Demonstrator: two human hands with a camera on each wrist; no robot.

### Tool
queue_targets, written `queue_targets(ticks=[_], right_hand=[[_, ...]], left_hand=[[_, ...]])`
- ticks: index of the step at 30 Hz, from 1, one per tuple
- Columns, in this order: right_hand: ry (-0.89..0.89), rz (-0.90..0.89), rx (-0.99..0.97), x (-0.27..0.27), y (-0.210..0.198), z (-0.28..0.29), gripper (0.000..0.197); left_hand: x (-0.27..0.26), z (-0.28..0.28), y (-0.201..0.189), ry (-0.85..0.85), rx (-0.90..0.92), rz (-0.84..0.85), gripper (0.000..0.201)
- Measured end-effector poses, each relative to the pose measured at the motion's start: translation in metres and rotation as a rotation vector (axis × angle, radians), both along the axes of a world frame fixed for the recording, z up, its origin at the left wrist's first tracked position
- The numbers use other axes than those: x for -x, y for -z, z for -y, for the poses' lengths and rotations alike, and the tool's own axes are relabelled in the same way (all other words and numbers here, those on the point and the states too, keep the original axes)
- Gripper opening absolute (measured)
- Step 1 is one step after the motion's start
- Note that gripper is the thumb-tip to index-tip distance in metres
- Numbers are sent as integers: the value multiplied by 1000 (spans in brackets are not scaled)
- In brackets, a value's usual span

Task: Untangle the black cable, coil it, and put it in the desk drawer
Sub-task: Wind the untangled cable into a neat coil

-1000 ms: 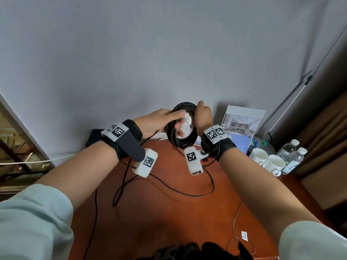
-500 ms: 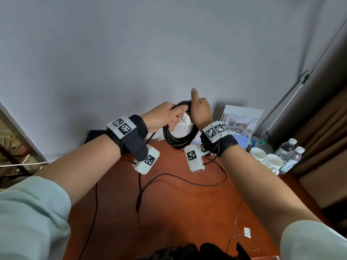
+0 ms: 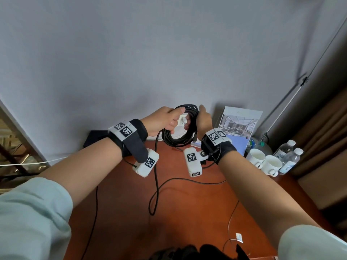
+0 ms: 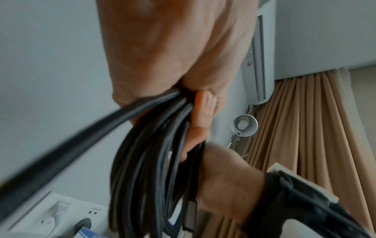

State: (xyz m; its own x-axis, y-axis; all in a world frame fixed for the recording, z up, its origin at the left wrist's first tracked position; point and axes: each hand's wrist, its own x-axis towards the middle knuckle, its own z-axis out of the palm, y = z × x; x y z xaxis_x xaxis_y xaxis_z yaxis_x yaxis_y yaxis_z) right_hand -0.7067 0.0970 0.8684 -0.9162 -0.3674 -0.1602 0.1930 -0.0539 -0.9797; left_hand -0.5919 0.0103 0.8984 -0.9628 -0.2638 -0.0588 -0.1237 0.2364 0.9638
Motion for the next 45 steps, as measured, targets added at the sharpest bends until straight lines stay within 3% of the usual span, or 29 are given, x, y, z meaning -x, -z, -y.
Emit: queue_targets(ticks=[3, 6, 9, 13, 15, 19, 22, 24, 28, 30, 33, 37, 42, 45], right_hand=[[-75, -360, -138, 1, -8, -1, 65], [-86, -512, -164, -1, -19, 0, 73], [-61, -396, -54, 1, -18, 3, 73], [39, 58, 234, 1, -14, -2, 55], [69, 150, 279, -3, -9, -4, 45], [22, 118, 219, -8, -2, -7, 47], [12, -167, 8, -11, -13, -8, 60], [53, -249, -43, -11, -18, -7, 61], [91, 16, 115, -11, -15, -5, 40], [118, 226, 260, -14, -12, -7, 36], [62, 356, 248, -19, -6, -10, 37], [-96, 356, 152, -19, -9, -11, 40], [-41, 97, 38, -26, -18, -6, 54], [-60, 238, 90, -26, -13, -9, 36]], left_hand=[[-3, -3, 0, 25, 50, 9, 42], [-6, -7, -7, 42, 45, 1, 42], [-9, -8, -16, 92, -26, -17, 37], [-15, -8, -14, 155, -197, -59, 44], [-15, -10, -12, 120, -162, -81, 42], [-12, -11, -15, 16, -57, -41, 42], [-10, -12, -17, 21, -7, 17, 39], [-10, -16, -19, 30, 5, 24, 36], [-14, -21, -22, 44, -149, -56, 23], [-16, -22, -20, 71, -156, -93, 32], [-18, -22, -19, 59, -122, -113, 49], [-16, -14, -21, 28, -116, -63, 44], [-16, -15, -23, 106, -173, 23, 34], [-19, -21, -26, 163, -353, -30, 32]])
